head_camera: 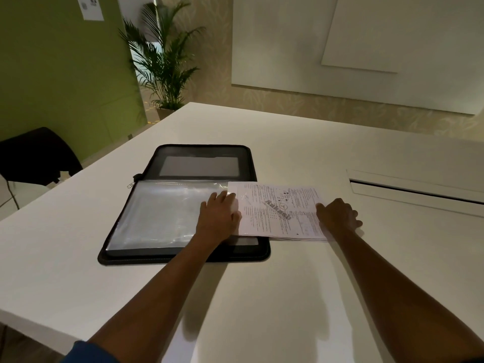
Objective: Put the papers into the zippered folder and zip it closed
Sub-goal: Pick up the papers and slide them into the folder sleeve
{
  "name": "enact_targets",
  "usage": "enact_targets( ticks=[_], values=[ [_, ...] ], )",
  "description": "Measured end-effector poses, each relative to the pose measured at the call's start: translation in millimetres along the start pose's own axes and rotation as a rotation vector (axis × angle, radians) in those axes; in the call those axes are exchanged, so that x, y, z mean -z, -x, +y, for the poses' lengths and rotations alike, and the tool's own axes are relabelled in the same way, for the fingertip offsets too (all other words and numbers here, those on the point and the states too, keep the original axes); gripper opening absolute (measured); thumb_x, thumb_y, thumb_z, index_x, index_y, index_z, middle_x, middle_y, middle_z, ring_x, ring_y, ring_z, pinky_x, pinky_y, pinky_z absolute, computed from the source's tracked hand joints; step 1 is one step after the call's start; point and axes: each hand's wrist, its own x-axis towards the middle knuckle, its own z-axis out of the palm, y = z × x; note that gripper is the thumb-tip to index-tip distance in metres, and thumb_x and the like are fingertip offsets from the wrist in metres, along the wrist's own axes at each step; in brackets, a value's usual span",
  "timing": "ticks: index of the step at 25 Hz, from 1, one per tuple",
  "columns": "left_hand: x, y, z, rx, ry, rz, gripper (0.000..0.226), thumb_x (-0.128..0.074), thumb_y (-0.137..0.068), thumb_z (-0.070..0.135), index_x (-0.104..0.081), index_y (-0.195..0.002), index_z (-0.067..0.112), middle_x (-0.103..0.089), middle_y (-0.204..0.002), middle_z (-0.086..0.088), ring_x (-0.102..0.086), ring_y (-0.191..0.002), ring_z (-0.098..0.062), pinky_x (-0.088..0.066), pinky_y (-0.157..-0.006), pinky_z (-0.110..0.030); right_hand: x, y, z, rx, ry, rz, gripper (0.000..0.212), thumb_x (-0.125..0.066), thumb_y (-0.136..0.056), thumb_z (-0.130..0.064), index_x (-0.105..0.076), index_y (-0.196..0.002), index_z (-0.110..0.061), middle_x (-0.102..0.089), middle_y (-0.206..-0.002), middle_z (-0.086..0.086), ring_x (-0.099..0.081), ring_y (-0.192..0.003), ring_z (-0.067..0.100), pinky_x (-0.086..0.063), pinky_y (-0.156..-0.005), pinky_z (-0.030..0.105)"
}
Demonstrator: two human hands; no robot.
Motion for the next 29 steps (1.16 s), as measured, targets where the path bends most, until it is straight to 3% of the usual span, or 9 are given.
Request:
enact_targets(
  ticks=[2,7,10,13,16,19,22,25,29],
  values=[
    [-5.0,-1.1,-6.2,-0.015,-0.059,-0.111,0.053,-0.035,-0.101,0.043,-0.029,-0.148,0.019,-0.025,-0.16,-0.008,-0.02,-0.148,-0.031,-0.021,-0.117,-0.055,-1.5,3.1,-3.8,0.045,0.001,-0.014,0.042,-0.053,-0.089,-0.04,-0.059,-0.109,-0.003,-0.062,-0.111,0.018,-0.053,-0.108,0.037,-0.04,-0.097,0.049],
    [-11.9,1.7,-7.2,-0.02,-0.046,-0.179,0.055,-0.026,-0.103,0.045,-0.023,-0.151,0.018,-0.016,-0.163,-0.009,-0.01,-0.151,-0.032,-0.012,-0.119,-0.06,-6.6,9.9,-12.9,0.121,-0.074,-0.05,0.038,-0.056,-0.087,-0.032,-0.059,-0.109,-0.002,-0.063,-0.108,0.017,-0.057,-0.105,0.038,-0.045,-0.092,0.045],
    [-11.7,2.9,-6.2,-0.01,-0.047,-0.176,0.058,-0.026,-0.103,0.047,-0.019,-0.154,0.019,-0.01,-0.164,-0.008,-0.005,-0.152,-0.032,-0.007,-0.119,-0.058,-7.0,8.5,-18.0,0.167,-0.178,-0.097,0.027,-0.058,-0.084,-0.024,-0.058,-0.095,0.0,-0.065,-0.085,0.014,-0.067,-0.086,0.036,-0.052,-0.068,0.034],
    [-12.1,2.7,-6.9,-0.021,-0.044,-0.168,0.059,-0.026,-0.103,0.046,-0.018,-0.154,0.018,-0.01,-0.165,-0.008,-0.005,-0.152,-0.032,-0.007,-0.119,-0.057,-6.9,11.0,-24.4,0.176,-0.26,-0.128,0.028,-0.06,-0.084,-0.019,-0.056,-0.107,-0.003,-0.06,-0.085,0.009,-0.063,-0.075,0.027,-0.042,-0.051,0.023],
    [-13.0,1.3,-7.5,-0.027,-0.034,-0.172,0.057,-0.026,-0.103,0.046,-0.02,-0.153,0.018,-0.011,-0.164,-0.009,-0.006,-0.152,-0.032,-0.007,-0.118,-0.058,-10.9,16.1,-31.4,0.226,-0.33,-0.175,0.037,-0.06,-0.087,-0.012,-0.053,-0.123,-0.007,-0.066,-0.11,0.014,-0.062,-0.081,0.025,-0.048,-0.06,0.025],
    [-13.3,-0.9,-8.9,-0.042,-0.033,-0.169,0.056,-0.028,-0.102,0.045,-0.023,-0.151,0.018,-0.013,-0.164,-0.01,-0.008,-0.151,-0.033,-0.008,-0.118,-0.058,-13.8,21.3,-36.3,0.295,-0.382,-0.224,0.039,-0.061,-0.088,-0.012,-0.054,-0.126,-0.011,-0.066,-0.121,0.012,-0.062,-0.084,0.022,-0.043,-0.052,0.019],
    [-12.4,-1.6,-11.6,-0.065,-0.026,-0.17,0.056,-0.029,-0.102,0.046,-0.025,-0.15,0.019,-0.016,-0.163,-0.01,-0.01,-0.151,-0.033,-0.011,-0.119,-0.058,-13.8,23.8,-41.3,0.352,-0.427,-0.309,0.039,-0.062,-0.09,-0.015,-0.055,-0.128,-0.016,-0.066,-0.123,0.007,-0.065,-0.085,0.019,-0.049,-0.055,0.021],
    [-10.4,-1.6,-12.8,-0.072,-0.019,-0.182,0.055,-0.032,-0.101,0.045,-0.028,-0.149,0.018,-0.018,-0.162,-0.01,-0.012,-0.15,-0.033,-0.013,-0.119,-0.058,-12.6,23.5,-47.3,0.3,-0.583,-0.442,0.034,-0.063,-0.093,-0.015,-0.057,-0.126,-0.019,-0.069,-0.119,0.007,-0.072,-0.088,0.021,-0.063,-0.072,0.036],
    [-7.4,-2.5,-14.5,-0.096,0.005,-0.193,0.051,-0.032,-0.101,0.045,-0.033,-0.144,0.018,-0.023,-0.16,-0.01,-0.017,-0.149,-0.033,-0.017,-0.118,-0.059,-14.8,25.6,-54.6,0.263,-0.63,-0.523,0.03,-0.065,-0.093,-0.015,-0.059,-0.121,-0.023,-0.071,-0.112,0.005,-0.073,-0.083,0.017,-0.061,-0.066,0.029]
  ],
)
